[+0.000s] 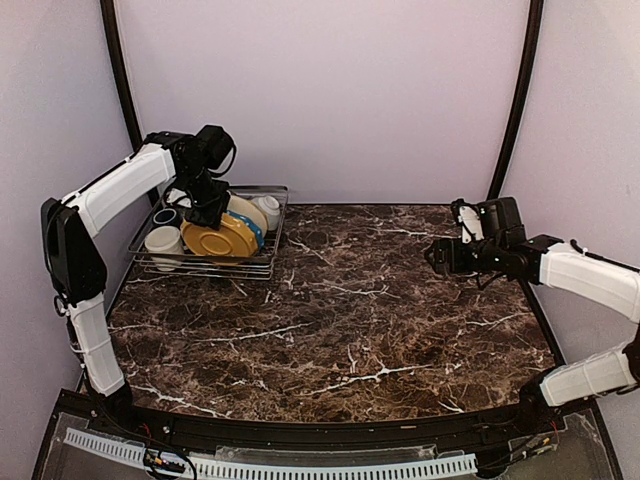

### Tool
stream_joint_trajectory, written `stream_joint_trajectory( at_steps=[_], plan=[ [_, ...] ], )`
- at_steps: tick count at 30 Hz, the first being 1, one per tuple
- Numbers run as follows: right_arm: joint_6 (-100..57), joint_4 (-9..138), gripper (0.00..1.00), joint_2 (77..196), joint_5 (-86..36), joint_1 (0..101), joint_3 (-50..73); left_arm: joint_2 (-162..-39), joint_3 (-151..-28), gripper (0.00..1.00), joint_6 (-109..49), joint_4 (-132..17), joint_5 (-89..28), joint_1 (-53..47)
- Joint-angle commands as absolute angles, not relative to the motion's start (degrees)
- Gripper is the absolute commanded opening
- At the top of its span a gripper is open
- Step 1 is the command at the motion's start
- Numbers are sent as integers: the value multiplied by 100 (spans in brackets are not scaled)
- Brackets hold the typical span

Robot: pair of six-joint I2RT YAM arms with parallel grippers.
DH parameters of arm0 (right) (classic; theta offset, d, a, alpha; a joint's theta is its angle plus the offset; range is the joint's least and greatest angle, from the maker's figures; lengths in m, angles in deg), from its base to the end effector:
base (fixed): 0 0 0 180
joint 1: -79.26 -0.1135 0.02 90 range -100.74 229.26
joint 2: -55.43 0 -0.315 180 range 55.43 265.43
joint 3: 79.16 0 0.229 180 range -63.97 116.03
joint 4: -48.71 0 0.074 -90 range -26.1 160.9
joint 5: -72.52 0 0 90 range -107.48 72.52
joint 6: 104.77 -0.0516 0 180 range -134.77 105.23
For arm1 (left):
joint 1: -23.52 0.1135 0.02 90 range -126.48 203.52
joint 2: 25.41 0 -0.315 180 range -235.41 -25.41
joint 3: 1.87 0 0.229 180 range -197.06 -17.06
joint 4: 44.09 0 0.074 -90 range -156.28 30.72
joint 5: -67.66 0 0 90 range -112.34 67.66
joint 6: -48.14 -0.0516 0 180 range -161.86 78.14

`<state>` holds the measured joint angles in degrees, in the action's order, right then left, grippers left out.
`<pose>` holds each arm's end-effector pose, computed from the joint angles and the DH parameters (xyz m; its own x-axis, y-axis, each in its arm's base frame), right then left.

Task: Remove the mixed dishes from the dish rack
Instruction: Grab the plate from the dish rack.

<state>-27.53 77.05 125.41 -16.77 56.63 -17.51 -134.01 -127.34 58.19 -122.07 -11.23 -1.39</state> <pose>0.2213 0.0916 0.3013 -0.6206 -0.0194 -0.7839 -0.2446 0.9546 0.1699 0.3668 -0.1594 0.3694 -0.1852 -0.9793 -0.0818 -0.8393 0.2010 -0.5052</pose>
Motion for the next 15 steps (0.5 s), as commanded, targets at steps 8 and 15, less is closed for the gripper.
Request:
stream_joint_trajectory(
  at_steps=[8,15],
  plan=[
    [-2762,7251,99,12930,-2296,5502,-1485,-12964,-13544,1,4798,-12285,-1015,-162],
    [-2812,7171,99,13273,-2242,5303,-1276,-12705,-13505,1,4605,-12133,-1161,-165]
  ],
)
